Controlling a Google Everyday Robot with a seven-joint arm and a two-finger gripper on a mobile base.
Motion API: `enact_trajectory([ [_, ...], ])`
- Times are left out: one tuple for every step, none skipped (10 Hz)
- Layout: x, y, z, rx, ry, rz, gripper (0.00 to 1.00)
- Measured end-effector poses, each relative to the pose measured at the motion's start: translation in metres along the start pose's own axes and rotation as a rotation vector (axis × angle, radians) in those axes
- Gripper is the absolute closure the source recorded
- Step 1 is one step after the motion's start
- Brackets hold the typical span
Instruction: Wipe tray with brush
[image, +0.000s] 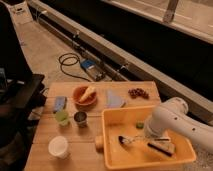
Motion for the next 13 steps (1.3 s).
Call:
enact_trajectory([
  [0.014,-0.011,-0.001,0.014,0.022,0.017,1.00],
  [0.026,-0.021,-0.001,0.020,0.032,0.030,1.00],
  [0.039,-0.032,-0.001,0.022,0.041,0.040,1.00],
  [0.046,-0.042,0.000,0.026,0.036,0.048,1.00],
  [0.047,-0.047,0.001,0.021,0.027,0.051,1.00],
  [0.043,-0.049,0.002,0.010,0.000,0.051,1.00],
  [0.032,-0.047,0.002,-0.006,-0.041,0.047,1.00],
  [0.023,-0.044,0.003,-0.019,-0.069,0.043,1.00],
  [0.010,-0.038,0.004,-0.034,-0.097,0.034,1.00],
  [-0.015,-0.022,0.008,-0.068,-0.139,0.009,1.00],
  [-0.028,-0.011,0.012,-0.093,-0.161,-0.007,1.00],
  [-0.036,0.001,0.014,-0.109,-0.173,-0.016,1.00],
  [-0.042,0.015,0.016,-0.117,-0.171,-0.013,1.00],
])
